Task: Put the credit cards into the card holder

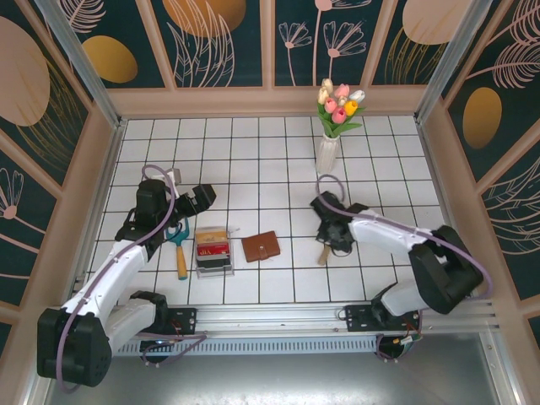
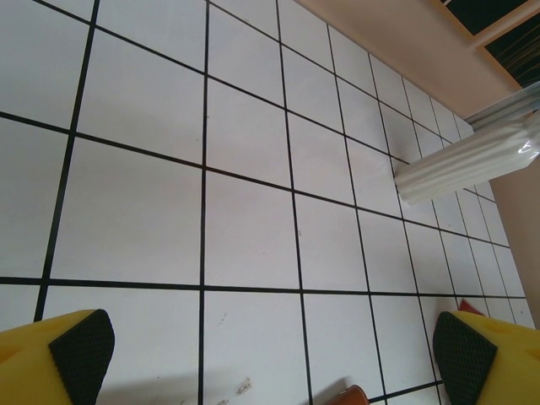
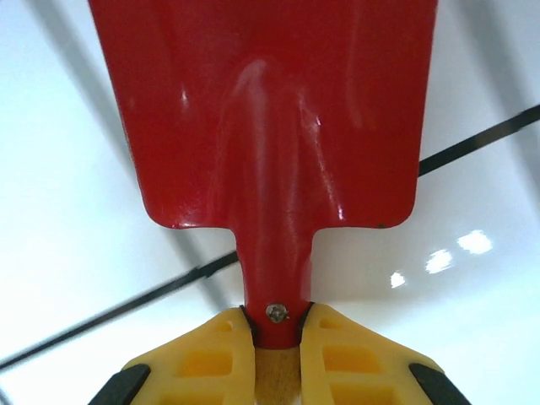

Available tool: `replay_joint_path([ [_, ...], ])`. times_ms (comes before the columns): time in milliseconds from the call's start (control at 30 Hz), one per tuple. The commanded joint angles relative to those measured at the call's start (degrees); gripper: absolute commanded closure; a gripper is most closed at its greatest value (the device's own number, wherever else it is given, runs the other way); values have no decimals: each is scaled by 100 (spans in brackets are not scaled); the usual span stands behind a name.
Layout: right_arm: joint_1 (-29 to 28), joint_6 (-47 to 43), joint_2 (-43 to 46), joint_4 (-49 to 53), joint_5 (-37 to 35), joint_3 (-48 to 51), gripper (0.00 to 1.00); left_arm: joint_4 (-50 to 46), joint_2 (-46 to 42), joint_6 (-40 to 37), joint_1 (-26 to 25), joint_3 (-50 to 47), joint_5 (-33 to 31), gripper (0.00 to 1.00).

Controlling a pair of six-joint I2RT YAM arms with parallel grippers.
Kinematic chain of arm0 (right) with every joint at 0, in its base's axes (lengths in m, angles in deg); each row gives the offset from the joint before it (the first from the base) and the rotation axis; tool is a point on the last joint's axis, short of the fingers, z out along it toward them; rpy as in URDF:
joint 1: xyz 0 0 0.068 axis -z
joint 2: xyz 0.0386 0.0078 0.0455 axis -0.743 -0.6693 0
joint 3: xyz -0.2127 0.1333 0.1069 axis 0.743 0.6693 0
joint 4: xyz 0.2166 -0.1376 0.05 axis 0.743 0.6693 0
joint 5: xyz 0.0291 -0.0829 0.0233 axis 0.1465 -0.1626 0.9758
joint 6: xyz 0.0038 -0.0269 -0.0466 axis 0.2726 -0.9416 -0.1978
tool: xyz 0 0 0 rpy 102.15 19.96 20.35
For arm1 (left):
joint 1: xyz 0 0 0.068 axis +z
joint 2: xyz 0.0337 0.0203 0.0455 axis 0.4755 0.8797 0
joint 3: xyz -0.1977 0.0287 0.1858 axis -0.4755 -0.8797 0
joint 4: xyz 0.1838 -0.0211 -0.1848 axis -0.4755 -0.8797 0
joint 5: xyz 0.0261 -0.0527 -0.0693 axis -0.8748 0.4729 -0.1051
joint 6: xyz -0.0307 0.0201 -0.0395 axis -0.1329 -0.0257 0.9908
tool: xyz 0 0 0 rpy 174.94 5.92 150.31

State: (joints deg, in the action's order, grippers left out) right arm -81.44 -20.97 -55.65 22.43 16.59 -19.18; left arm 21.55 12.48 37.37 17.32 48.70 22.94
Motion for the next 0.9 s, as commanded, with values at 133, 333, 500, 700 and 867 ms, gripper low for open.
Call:
replay_joint_path([
  [133, 2983, -1347, 936, -331, 224, 267, 84, 127, 120, 55, -38, 294, 256, 2],
  [333, 4453, -2566, 704, -702, 583, -90, 83, -76, 133, -73, -48, 468, 272, 1],
  [500, 4774, -2988, -134, -734, 613, -437, 83, -33, 115, -4, -59, 414, 307, 1],
  [700, 4792, -2895, -759, -973, 720, -515, 81, -104, 115, -41, -71, 446, 338, 1],
  [867, 4789, -2856, -605, -922, 831, -498, 63, -213, 97, -143, -71, 480, 337, 1],
])
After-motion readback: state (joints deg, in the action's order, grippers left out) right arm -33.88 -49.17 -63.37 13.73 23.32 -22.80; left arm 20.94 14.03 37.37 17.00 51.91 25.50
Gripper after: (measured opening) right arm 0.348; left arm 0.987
